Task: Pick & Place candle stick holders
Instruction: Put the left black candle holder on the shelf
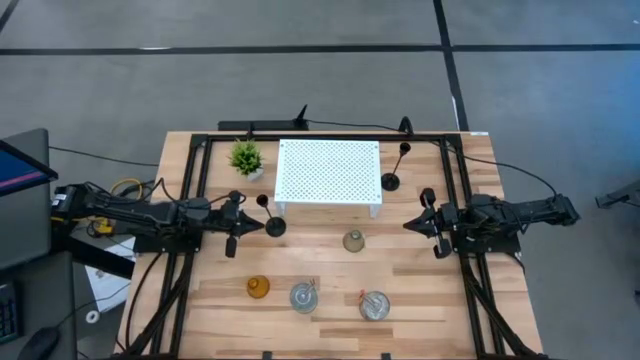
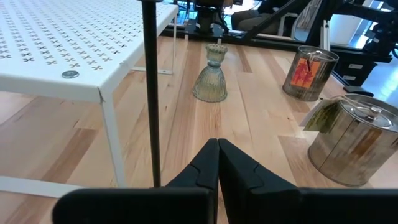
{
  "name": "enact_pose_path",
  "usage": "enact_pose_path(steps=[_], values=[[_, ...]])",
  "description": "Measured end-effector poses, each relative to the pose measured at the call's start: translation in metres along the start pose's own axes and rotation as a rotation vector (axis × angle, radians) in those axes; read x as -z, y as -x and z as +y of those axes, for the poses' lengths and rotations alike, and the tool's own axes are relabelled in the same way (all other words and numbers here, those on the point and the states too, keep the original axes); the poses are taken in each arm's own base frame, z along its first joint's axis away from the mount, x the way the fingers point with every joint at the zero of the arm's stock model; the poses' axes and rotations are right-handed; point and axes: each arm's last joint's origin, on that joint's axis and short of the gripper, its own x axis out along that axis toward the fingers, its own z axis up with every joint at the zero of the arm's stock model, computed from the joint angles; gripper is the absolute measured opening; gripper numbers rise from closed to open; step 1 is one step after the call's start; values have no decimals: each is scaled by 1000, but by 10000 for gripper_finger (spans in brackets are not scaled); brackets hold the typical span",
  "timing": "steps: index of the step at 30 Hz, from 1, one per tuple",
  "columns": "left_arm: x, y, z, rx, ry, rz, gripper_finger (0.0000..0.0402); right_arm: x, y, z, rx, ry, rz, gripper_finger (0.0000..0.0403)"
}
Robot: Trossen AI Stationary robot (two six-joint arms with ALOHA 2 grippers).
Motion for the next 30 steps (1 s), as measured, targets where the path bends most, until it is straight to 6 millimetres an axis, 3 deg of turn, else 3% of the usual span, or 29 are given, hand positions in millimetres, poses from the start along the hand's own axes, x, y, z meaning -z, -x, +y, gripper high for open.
enact_pose_path(steps=[19, 30], values=[[0, 0, 4, -143, 3, -12, 11, 0, 0, 0, 0, 0, 0, 0], [6, -4, 5, -174, -6, 46, 67, 0, 0, 0, -3, 0, 0, 0]])
